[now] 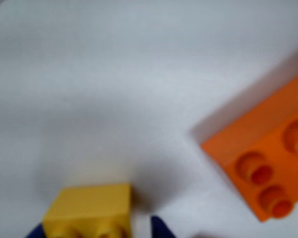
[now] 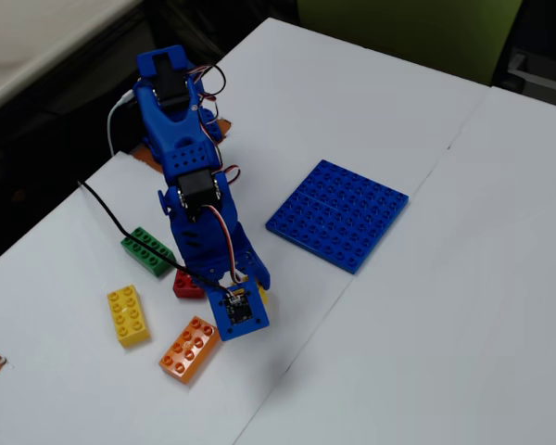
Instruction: Pick up the 2x2 yellow block and go up the 8x8 blue block.
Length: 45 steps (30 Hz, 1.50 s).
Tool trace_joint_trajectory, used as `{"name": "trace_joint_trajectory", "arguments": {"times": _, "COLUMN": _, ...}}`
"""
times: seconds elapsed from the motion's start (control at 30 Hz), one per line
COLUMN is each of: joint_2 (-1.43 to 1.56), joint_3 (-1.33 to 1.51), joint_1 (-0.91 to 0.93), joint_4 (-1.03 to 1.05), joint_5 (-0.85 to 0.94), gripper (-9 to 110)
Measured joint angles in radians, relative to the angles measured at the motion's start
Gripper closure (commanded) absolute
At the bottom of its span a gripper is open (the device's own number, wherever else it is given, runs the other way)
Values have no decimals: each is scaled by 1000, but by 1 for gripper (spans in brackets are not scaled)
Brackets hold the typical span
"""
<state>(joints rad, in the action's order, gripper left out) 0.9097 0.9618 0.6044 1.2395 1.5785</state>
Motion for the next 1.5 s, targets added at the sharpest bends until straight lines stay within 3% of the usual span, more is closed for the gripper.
{"name": "trace_joint_trajectory", "arguments": {"times": 0.1, "joint_2": 0, "joint_3": 0, "joint_1": -5, "joint_4": -3, "joint_5": -6, "gripper": 85}}
{"name": "trace_joint_trajectory", "arguments": {"times": 0.17, "joint_2": 0, "joint_3": 0, "joint_1": -8, "joint_4": -6, "joint_5": -9, "gripper": 97}}
{"name": "trace_joint_trajectory", "arguments": {"times": 0.3, "joint_2": 0, "joint_3": 0, "joint_1": -8, "joint_4": -9, "joint_5": -25, "gripper": 101}}
{"name": "trace_joint_trajectory", "arguments": {"times": 0.57, "joint_2": 8, "joint_3": 0, "joint_1": -12, "joint_4": -3, "joint_5": -5, "gripper": 101}}
{"name": "trace_joint_trajectory", "arguments": {"times": 1.2, "joint_2": 414, "joint_3": -186, "joint_1": -84, "joint_4": 425, "joint_5": 48, "gripper": 101}}
{"name": "trace_joint_trajectory", "arguments": {"times": 1.5, "joint_2": 577, "joint_3": -186, "joint_1": -161, "joint_4": 500, "joint_5": 69, "gripper": 101}}
